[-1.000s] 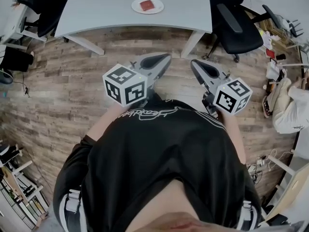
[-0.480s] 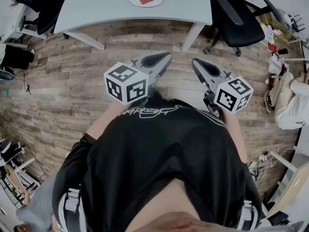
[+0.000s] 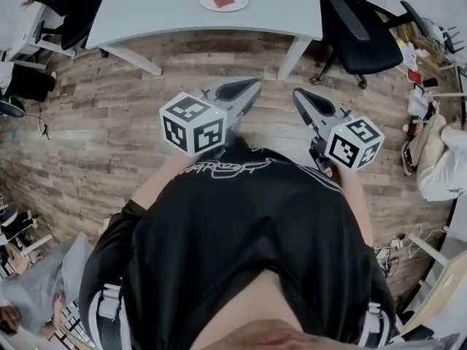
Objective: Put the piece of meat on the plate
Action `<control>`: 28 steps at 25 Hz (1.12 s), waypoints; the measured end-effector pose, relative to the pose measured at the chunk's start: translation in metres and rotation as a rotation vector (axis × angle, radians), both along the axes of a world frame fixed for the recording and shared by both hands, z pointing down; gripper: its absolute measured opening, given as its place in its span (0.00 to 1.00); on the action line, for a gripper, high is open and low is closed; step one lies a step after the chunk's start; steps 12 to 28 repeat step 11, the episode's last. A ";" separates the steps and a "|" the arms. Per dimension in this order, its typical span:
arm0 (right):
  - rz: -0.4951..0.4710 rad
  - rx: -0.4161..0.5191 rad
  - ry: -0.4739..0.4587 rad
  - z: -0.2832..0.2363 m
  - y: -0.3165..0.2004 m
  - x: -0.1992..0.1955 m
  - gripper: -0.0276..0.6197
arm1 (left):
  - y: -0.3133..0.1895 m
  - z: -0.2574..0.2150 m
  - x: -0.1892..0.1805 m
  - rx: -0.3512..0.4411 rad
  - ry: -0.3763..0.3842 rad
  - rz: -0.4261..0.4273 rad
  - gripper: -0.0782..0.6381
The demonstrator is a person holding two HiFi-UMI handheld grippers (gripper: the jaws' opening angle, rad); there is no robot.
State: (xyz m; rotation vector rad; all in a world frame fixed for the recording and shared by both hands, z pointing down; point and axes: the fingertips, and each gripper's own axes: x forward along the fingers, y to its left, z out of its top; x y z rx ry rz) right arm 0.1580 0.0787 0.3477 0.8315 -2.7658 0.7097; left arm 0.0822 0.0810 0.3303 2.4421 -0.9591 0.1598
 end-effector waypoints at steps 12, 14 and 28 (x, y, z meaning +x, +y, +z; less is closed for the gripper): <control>-0.016 0.027 -0.004 -0.012 0.004 0.005 0.06 | 0.010 -0.008 0.007 0.010 -0.017 -0.009 0.12; -0.016 0.027 -0.004 -0.012 0.004 0.005 0.06 | 0.010 -0.008 0.007 0.010 -0.017 -0.009 0.12; -0.016 0.027 -0.004 -0.012 0.004 0.005 0.06 | 0.010 -0.008 0.007 0.010 -0.017 -0.009 0.12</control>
